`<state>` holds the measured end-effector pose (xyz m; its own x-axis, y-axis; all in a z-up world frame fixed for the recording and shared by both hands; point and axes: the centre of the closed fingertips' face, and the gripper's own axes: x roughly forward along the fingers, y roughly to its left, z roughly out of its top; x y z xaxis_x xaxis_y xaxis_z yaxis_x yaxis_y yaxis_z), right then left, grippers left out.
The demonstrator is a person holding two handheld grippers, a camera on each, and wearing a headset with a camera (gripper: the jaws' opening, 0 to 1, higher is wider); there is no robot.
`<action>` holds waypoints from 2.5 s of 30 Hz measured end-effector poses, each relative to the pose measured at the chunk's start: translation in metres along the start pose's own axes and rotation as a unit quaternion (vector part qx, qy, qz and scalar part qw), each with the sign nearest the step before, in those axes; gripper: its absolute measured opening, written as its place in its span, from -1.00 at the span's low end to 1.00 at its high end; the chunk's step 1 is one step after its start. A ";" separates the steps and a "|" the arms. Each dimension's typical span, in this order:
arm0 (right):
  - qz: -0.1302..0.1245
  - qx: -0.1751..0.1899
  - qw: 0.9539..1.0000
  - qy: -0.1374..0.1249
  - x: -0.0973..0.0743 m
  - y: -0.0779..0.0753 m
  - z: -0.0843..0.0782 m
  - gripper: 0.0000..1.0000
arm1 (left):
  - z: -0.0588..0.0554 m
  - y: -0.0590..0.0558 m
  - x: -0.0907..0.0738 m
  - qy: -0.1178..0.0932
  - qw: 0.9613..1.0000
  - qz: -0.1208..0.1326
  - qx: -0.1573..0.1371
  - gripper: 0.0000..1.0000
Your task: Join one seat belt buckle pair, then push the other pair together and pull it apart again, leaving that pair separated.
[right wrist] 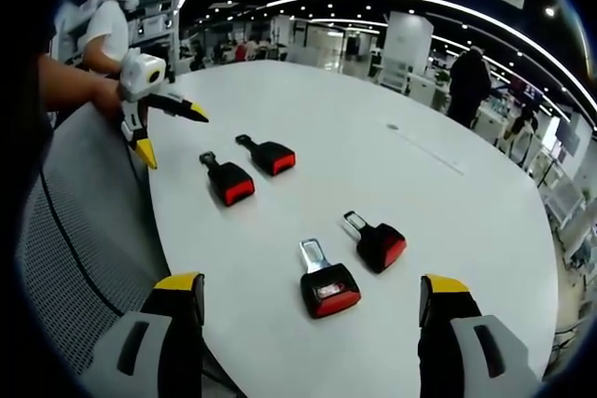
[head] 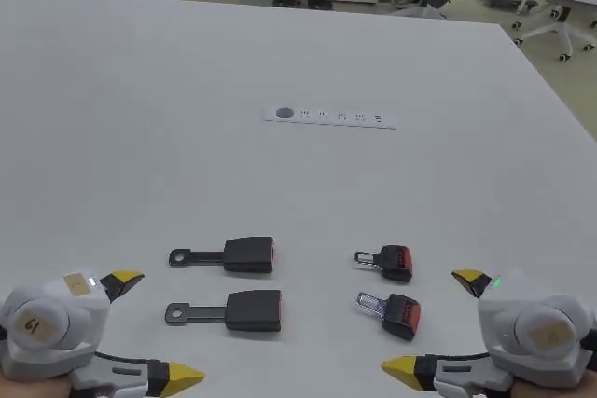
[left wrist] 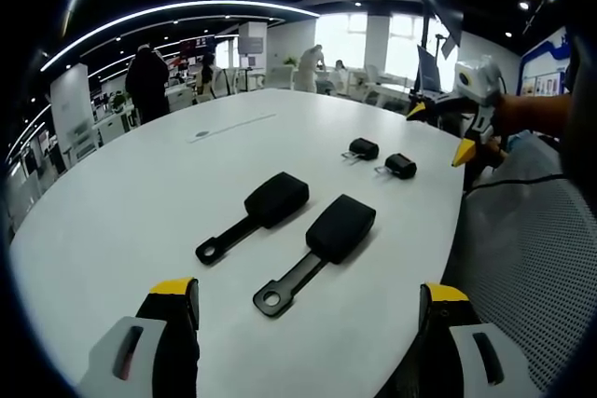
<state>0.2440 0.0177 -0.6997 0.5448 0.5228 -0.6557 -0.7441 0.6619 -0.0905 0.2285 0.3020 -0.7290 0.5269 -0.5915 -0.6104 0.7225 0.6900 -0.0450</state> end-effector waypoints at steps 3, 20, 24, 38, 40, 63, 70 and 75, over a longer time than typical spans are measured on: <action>0.000 0.002 1.000 0.001 0.000 0.000 -0.001 0.94 | 0.000 -0.004 -0.001 0.004 1.000 -0.002 0.012 0.99; 0.001 0.001 1.000 0.002 0.001 0.000 -0.002 0.92 | -0.002 0.000 0.000 0.003 1.000 -0.006 0.013 0.99; 0.003 -0.005 1.000 0.001 0.001 0.000 0.000 0.88 | 0.003 -0.006 0.001 -0.007 1.000 -0.017 0.000 0.96; 0.012 0.001 1.000 0.021 0.004 -0.006 -0.006 0.50 | 0.010 -0.003 0.009 0.030 0.998 -0.032 0.042 0.64; 0.016 0.000 1.000 0.023 0.004 -0.005 -0.006 0.42 | 0.011 -0.002 0.011 0.031 0.998 -0.036 0.043 0.62; 0.028 -0.021 0.998 0.048 0.022 -0.017 -0.016 0.02 | 0.029 -0.015 0.047 0.056 0.991 -0.080 0.095 0.24; 0.041 -0.026 0.997 0.062 0.029 -0.018 -0.020 -0.12 | 0.030 -0.020 0.059 0.062 0.988 -0.091 0.104 0.11; 0.045 -0.036 0.996 0.071 0.034 -0.021 -0.026 -0.15 | 0.028 -0.024 0.066 0.070 0.986 -0.103 0.110 0.08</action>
<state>0.2686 0.0078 -0.7396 0.4177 0.4932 -0.7631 -0.8162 0.5726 -0.0766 0.2583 0.2344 -0.7460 0.3023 -0.6362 -0.7099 0.8958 0.4441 -0.0165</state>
